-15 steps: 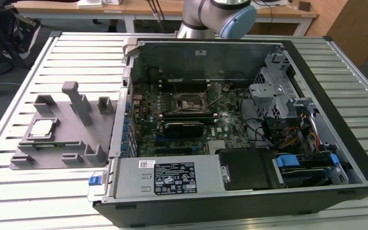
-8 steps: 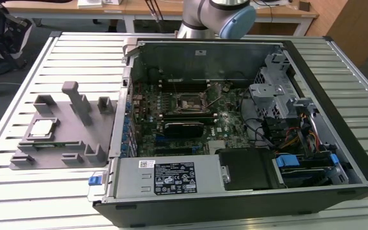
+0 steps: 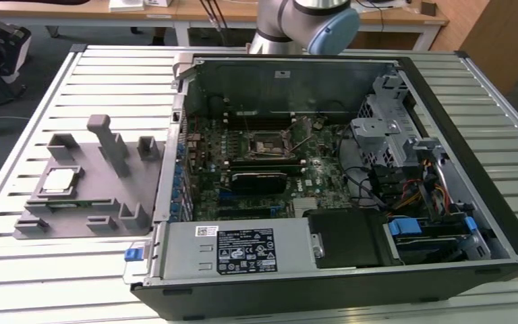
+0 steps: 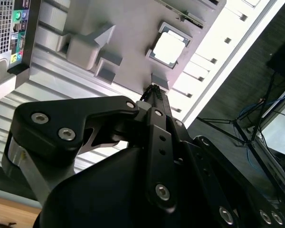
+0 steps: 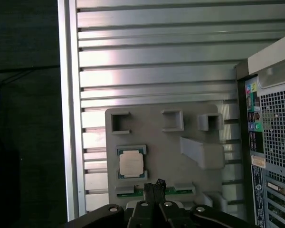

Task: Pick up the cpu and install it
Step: 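Reach for the cpu, then pick up the cpu and move it towards the insertion slot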

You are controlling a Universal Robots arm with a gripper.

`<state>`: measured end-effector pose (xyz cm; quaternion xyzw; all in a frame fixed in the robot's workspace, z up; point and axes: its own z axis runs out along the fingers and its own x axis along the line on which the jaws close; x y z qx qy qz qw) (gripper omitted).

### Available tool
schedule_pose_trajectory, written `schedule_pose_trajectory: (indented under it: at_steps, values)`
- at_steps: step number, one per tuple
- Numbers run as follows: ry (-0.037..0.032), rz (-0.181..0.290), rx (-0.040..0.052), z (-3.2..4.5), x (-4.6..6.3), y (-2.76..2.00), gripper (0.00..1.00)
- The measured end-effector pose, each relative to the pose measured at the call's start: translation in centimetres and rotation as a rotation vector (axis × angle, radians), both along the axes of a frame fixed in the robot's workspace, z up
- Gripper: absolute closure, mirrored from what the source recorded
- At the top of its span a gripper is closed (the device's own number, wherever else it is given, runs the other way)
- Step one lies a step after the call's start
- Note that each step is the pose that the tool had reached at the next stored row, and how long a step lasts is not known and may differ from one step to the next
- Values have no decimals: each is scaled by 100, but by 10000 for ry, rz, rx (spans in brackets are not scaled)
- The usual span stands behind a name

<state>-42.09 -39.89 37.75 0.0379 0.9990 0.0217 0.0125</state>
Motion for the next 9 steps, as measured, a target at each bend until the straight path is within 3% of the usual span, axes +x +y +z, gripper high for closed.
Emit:
schedule_pose_trajectory:
  at_steps: [9]
  values:
    - [-3, -1, 0, -2, -60, 0, 89]
